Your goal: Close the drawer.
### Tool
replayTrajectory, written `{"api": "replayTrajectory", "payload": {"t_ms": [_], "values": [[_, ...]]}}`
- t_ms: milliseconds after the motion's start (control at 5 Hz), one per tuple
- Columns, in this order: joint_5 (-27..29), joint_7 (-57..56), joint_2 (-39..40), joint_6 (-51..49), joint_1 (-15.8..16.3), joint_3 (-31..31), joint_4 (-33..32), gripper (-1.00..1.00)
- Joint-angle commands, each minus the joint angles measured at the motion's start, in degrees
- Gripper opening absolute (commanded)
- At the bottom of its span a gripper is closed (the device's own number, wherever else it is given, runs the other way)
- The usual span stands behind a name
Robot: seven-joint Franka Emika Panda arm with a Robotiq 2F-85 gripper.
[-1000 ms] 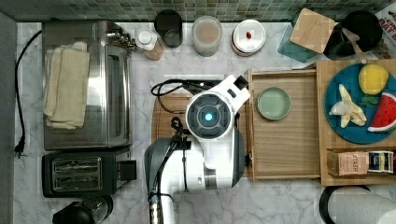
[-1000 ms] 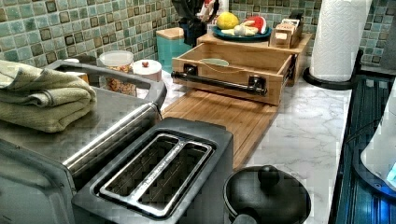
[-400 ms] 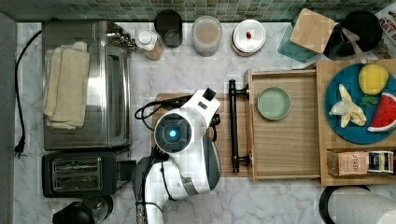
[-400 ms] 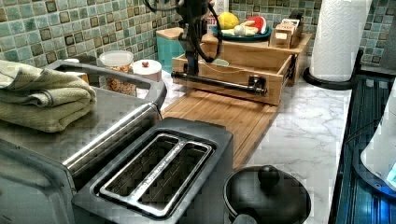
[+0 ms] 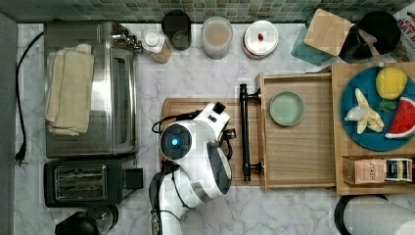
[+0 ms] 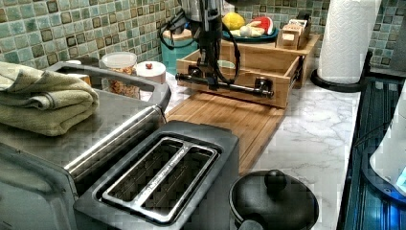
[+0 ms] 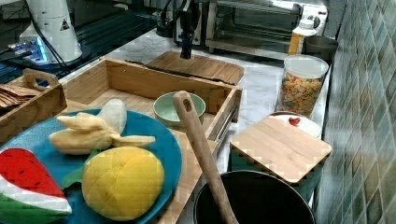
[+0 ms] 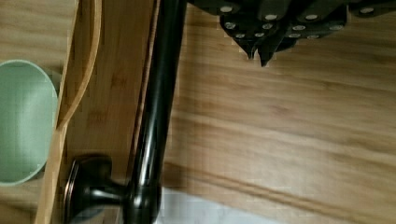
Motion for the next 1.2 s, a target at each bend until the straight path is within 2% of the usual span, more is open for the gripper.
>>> {"api": "replayTrajectory", "payload": {"t_ms": [200, 600, 1000, 1200], "values": [[-3.87, 6.22, 3.09, 5.81, -0.12, -0.97, 0.89, -1.0], [-5.63, 4.96, 3.97, 7.94, -1.19, -2.63, 1.06, -1.0], [-3.14, -2.45, 4.25, 9.45, -4.66, -4.14, 1.07, -1.0], [-1.96, -5.8, 4.1, 9.49, -5.13, -5.84, 1.36, -1.0]]}}
